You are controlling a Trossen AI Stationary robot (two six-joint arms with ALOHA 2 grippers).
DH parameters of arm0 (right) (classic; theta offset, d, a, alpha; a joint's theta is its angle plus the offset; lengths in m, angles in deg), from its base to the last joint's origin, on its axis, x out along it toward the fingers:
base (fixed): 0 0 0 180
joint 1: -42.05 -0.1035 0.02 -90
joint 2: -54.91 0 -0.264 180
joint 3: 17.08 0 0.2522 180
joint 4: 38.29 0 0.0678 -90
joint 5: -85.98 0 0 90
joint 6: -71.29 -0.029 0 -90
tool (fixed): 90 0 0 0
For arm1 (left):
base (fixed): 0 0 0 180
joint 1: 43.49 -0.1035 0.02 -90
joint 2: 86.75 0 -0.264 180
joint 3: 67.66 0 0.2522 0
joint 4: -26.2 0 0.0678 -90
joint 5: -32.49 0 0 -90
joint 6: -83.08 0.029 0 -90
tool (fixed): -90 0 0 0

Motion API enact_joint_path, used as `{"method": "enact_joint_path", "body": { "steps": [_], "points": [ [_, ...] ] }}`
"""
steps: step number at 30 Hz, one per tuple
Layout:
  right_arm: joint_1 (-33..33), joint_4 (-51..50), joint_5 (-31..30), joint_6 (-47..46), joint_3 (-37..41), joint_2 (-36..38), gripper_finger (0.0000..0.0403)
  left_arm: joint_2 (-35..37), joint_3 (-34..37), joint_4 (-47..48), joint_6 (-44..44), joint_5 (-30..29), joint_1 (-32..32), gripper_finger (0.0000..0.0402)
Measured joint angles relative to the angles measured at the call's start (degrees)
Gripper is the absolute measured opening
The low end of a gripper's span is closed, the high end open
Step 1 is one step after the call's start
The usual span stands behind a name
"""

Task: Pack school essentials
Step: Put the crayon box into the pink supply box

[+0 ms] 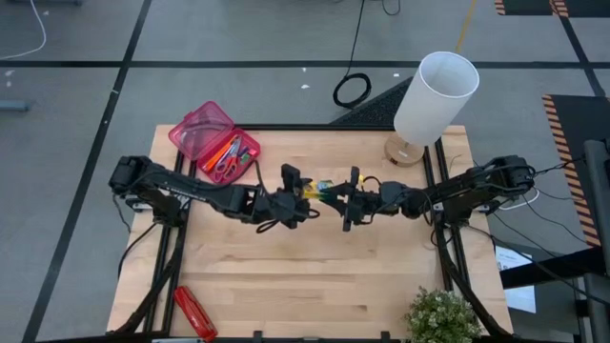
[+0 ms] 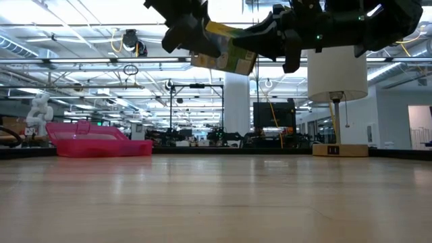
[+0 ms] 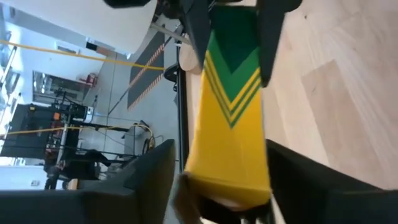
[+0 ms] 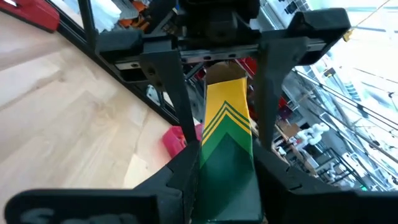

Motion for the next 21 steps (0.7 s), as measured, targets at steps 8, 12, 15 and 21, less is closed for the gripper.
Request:
{"method": "enact_joint_path", "body": {
  "steps": [8,12,15,21],
  "points": [
    [0.0,0.2,0.1,0.0,0.0,0.0,0.0102,0.0,0.0,0.0,0.0,0.0,0.8,0.0144],
    [0.0,0.2,0.1,0.0,0.0,0.0,0.0102,0.0,0.0,0.2,0.0,0.0,1.2,0.0113],
    [0.0,0.2,0.4,0.0,0.0,0.0,0.0102,0.0,0.0,0.3,0.1,0.0,1.7,0.0097],
    [-0.1,0.4,0.5,0.1,0.0,0.0,0.0108,0.0,0.0,0.4,0.1,-0.3,2.3,0.0082]
  ]
}}
